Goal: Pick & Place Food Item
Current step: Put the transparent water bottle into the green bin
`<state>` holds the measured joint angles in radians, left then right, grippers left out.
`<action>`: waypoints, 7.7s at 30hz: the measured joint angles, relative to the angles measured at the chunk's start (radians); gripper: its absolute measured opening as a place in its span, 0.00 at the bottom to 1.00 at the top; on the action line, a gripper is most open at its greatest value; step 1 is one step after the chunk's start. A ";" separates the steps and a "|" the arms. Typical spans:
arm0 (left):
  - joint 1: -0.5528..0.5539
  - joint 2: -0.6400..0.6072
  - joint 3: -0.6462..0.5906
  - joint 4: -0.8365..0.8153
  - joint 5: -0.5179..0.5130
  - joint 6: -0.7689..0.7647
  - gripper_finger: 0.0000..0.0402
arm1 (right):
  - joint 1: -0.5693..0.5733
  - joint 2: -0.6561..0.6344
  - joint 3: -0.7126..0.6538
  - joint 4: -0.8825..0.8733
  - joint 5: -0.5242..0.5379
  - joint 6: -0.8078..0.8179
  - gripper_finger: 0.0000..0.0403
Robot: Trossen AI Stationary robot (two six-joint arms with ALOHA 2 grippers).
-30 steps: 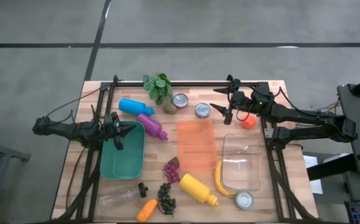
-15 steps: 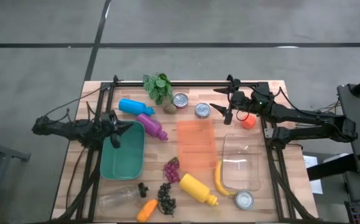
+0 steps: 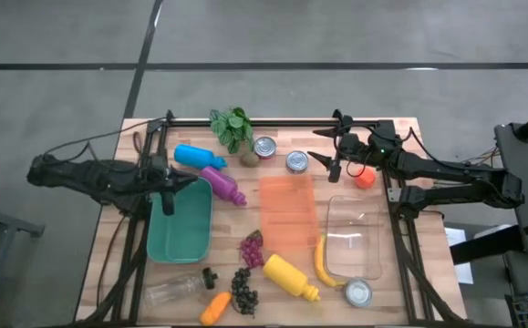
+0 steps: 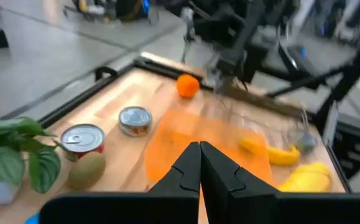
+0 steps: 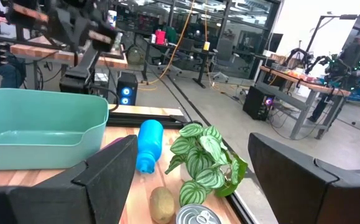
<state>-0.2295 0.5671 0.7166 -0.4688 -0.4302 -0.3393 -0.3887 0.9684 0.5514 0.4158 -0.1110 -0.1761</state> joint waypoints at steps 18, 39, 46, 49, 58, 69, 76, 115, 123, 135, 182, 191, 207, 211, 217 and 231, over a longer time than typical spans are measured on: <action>-0.076 0.763 0.889 -0.744 0.216 -0.287 0.42 | 0.000 0.000 0.000 0.000 0.000 0.000 0.76; -0.266 1.166 0.963 -0.843 0.584 -0.426 0.64 | 0.000 0.000 0.000 0.000 0.000 0.000 0.76; -0.288 1.267 0.963 -0.784 0.584 -0.394 0.64 | 0.000 0.000 0.000 0.000 0.000 0.000 0.76; -0.288 1.300 0.962 -0.784 0.584 -0.407 0.64 | 0.000 0.000 0.000 0.000 0.000 0.000 0.76; -0.288 1.373 0.962 -0.780 0.564 -0.452 0.64 | 0.000 0.000 0.000 -0.001 0.000 0.000 0.76; -0.286 1.474 0.962 -0.778 0.604 -0.427 0.63 | 0.000 0.000 0.000 -0.001 0.001 0.000 0.76; -0.286 1.518 0.962 -0.755 0.658 -0.312 0.63 | 0.000 0.000 0.000 -0.001 0.001 0.000 0.76; -0.253 1.519 0.812 -0.649 0.693 -0.372 0.63 | 0.000 0.000 0.000 0.000 0.000 0.000 0.76; -0.254 1.519 0.763 -0.616 0.728 -0.393 0.63 | 0.000 0.000 0.000 -0.001 0.000 0.000 0.76; -0.254 1.519 0.750 -0.607 0.731 -0.394 0.53 | 0.000 0.000 0.000 -0.001 0.000 0.000 0.76; -0.254 1.333 0.751 -0.594 0.764 -0.419 0.17 | 0.000 0.000 0.000 0.000 0.000 0.000 0.76; -0.252 1.207 0.804 -0.673 0.764 -0.499 0.17 | 0.000 0.000 0.000 -0.001 0.000 0.000 0.76; -0.246 0.996 0.920 -0.707 0.541 -0.503 0.17 | 0.000 0.000 0.000 -0.001 0.000 0.000 0.76; -0.257 0.922 0.961 -0.711 0.397 -0.451 0.17 | 0.000 0.000 0.000 -0.001 0.000 0.000 0.76; -0.309 0.773 0.987 -0.725 0.147 -0.392 0.17 | 0.000 0.000 0.000 -0.001 0.000 0.000 0.76; -0.425 0.609 0.979 -0.972 -0.333 -0.418 0.17 | 0.000 0.000 0.000 -0.001 0.000 0.000 0.76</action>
<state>-0.6540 1.1761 1.6953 -1.4409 -0.7635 -0.7573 -0.3885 0.9684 0.5510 0.4145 -0.1108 -0.1761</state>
